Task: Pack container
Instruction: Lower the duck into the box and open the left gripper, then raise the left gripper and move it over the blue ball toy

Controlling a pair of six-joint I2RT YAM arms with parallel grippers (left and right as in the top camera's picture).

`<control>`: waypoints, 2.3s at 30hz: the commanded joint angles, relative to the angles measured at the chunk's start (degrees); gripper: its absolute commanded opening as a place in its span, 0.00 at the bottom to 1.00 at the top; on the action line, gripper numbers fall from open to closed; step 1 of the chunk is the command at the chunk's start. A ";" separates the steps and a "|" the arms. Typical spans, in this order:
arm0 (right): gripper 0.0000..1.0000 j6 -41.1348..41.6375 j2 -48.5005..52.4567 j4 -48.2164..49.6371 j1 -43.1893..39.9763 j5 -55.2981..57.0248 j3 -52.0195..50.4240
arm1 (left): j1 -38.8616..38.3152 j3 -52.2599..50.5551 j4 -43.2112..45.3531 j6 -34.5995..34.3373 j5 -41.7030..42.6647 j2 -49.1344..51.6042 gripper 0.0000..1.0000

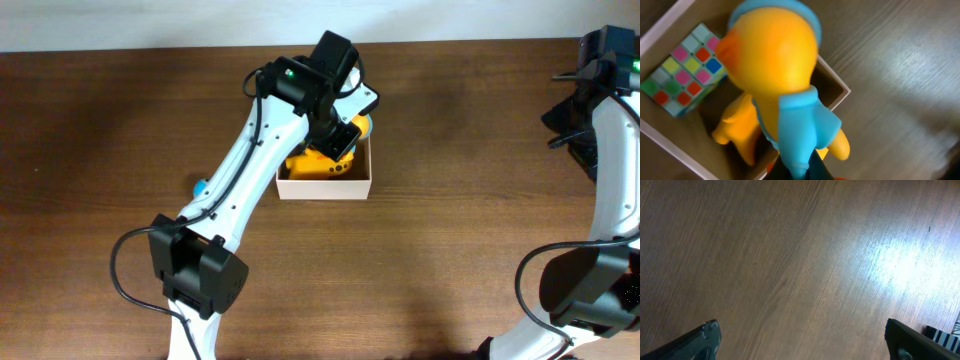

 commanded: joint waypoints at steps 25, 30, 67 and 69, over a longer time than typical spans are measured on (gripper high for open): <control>0.99 0.46 -0.55 0.02 -0.22 0.28 0.00 | -2.47 0.50 0.83 -28.46 -1.11 7.50 0.03; 0.99 0.46 -0.55 0.02 -0.22 0.28 0.00 | -2.49 0.50 0.50 -28.46 -1.11 7.98 0.39; 0.99 0.46 -0.52 0.02 -0.22 0.28 0.00 | 16.61 32.17 -19.89 -25.46 -8.83 4.81 0.56; 0.99 0.46 -0.55 0.02 -0.22 0.28 0.00 | 17.81 32.17 -19.89 -25.40 -8.90 3.48 0.56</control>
